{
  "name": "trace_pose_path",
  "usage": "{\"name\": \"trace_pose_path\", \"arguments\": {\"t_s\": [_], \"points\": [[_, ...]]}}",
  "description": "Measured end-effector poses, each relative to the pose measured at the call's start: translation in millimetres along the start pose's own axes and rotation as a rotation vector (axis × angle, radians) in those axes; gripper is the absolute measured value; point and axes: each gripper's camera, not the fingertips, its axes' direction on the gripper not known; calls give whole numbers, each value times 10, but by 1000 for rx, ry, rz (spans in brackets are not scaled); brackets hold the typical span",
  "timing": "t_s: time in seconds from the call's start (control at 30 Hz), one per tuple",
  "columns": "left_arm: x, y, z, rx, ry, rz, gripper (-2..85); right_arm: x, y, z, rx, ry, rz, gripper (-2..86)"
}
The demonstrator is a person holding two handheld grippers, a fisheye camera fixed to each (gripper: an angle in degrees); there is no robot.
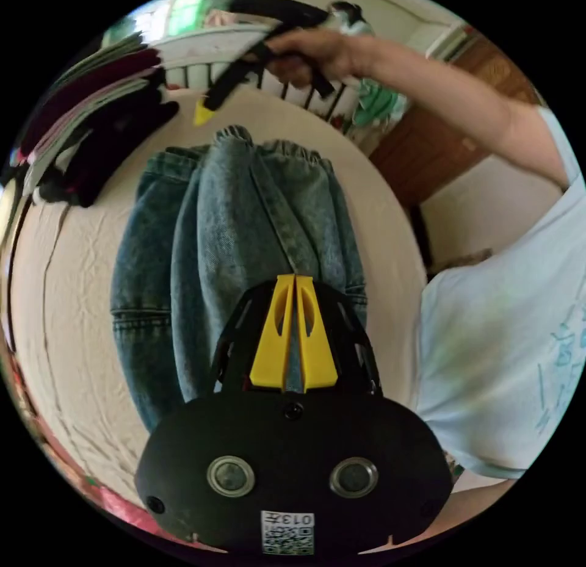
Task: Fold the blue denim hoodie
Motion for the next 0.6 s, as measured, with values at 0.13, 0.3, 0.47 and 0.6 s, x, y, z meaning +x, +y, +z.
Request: {"name": "trace_pose_path", "arguments": {"t_s": [0.13,0.3,0.47,0.6], "points": [[287,-251,-253,196,-200,81,-3,260,-144,67,-68,-162,37,83],[185,-751,-137,165,-322,35,-3,486,-266,121,-150,-202,59,83],[539,-1070,484,-2,-363,212,-4,577,-348,169,-244,-217,9,86],[701,-1019,570,84,-503,234,-5,616,-388,186,-255,-224,-33,79]]}}
